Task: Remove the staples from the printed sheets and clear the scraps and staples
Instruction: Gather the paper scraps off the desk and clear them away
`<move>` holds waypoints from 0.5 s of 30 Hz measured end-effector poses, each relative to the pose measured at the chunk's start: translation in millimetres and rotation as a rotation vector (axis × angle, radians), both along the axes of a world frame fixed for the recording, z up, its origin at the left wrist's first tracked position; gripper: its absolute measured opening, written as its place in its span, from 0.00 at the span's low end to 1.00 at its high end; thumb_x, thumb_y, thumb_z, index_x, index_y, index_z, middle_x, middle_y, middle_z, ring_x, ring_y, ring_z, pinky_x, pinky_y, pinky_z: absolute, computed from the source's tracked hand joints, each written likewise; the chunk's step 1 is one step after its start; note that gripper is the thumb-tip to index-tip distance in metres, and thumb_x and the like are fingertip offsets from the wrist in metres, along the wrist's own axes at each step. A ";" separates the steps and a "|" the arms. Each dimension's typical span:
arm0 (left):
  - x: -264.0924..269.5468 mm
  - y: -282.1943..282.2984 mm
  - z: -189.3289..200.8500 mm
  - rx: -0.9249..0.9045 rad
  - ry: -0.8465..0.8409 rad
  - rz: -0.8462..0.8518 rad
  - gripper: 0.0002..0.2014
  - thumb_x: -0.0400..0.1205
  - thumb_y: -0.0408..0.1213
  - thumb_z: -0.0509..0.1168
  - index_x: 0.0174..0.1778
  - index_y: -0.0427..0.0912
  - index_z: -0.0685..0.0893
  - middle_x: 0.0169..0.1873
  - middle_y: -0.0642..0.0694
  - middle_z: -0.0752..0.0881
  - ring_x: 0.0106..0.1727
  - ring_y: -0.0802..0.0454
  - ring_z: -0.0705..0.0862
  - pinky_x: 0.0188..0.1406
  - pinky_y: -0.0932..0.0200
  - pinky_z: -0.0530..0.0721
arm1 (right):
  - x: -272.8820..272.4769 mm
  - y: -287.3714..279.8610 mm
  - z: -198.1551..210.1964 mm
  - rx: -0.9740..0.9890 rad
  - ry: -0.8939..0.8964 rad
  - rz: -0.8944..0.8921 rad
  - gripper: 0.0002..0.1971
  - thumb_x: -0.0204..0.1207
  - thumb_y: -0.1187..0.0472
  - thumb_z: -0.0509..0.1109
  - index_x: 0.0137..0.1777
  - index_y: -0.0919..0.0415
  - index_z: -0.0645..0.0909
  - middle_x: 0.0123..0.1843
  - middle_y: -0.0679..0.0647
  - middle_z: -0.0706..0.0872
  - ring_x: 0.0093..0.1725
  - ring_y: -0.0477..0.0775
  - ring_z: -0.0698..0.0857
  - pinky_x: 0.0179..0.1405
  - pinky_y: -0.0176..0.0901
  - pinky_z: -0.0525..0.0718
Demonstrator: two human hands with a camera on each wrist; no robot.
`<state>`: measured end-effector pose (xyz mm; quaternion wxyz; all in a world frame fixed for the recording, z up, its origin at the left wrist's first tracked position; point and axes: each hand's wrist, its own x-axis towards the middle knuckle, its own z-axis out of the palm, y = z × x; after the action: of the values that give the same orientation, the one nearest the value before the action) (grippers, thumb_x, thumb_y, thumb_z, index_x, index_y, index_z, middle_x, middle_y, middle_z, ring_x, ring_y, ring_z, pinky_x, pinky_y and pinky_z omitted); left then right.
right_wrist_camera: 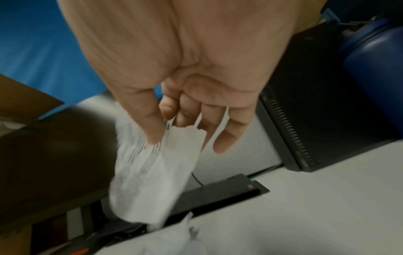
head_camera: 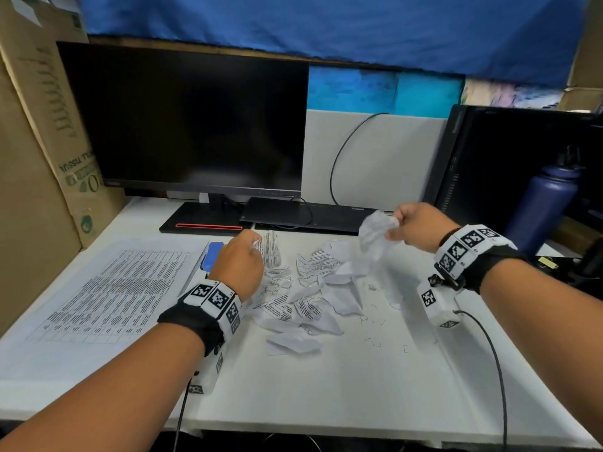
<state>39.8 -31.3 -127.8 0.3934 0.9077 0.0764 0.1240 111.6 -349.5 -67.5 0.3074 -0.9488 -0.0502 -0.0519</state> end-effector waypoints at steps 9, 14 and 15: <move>-8.0 -7.2 -4.8 0.279 0.365 -0.216 0.57 0.57 0.78 0.69 0.80 0.54 0.63 0.75 0.46 0.73 0.72 0.45 0.76 0.70 0.45 0.79 | -13.1 58.3 -8.5 -0.179 0.267 0.123 0.11 0.80 0.67 0.63 0.59 0.66 0.81 0.49 0.57 0.80 0.52 0.59 0.82 0.49 0.47 0.83; -12.7 -9.3 -5.9 0.480 0.562 -0.286 0.61 0.53 0.64 0.81 0.81 0.59 0.58 0.72 0.47 0.68 0.73 0.44 0.73 0.69 0.42 0.79 | -22.1 88.1 -42.5 -0.631 0.309 0.142 0.24 0.75 0.47 0.68 0.67 0.60 0.73 0.65 0.57 0.73 0.61 0.61 0.81 0.56 0.50 0.82; -13.5 -10.1 -5.2 0.499 0.585 -0.293 0.60 0.56 0.60 0.83 0.82 0.59 0.57 0.72 0.47 0.67 0.72 0.43 0.74 0.67 0.43 0.81 | -22.3 92.2 -48.0 -0.669 0.309 0.145 0.29 0.72 0.42 0.71 0.67 0.59 0.72 0.64 0.56 0.73 0.60 0.59 0.81 0.52 0.48 0.82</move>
<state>26.3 -41.4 -133.0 0.1365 0.9735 0.0226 -0.1818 89.3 -257.3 -115.5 -0.0125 -0.9874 -0.0844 0.1332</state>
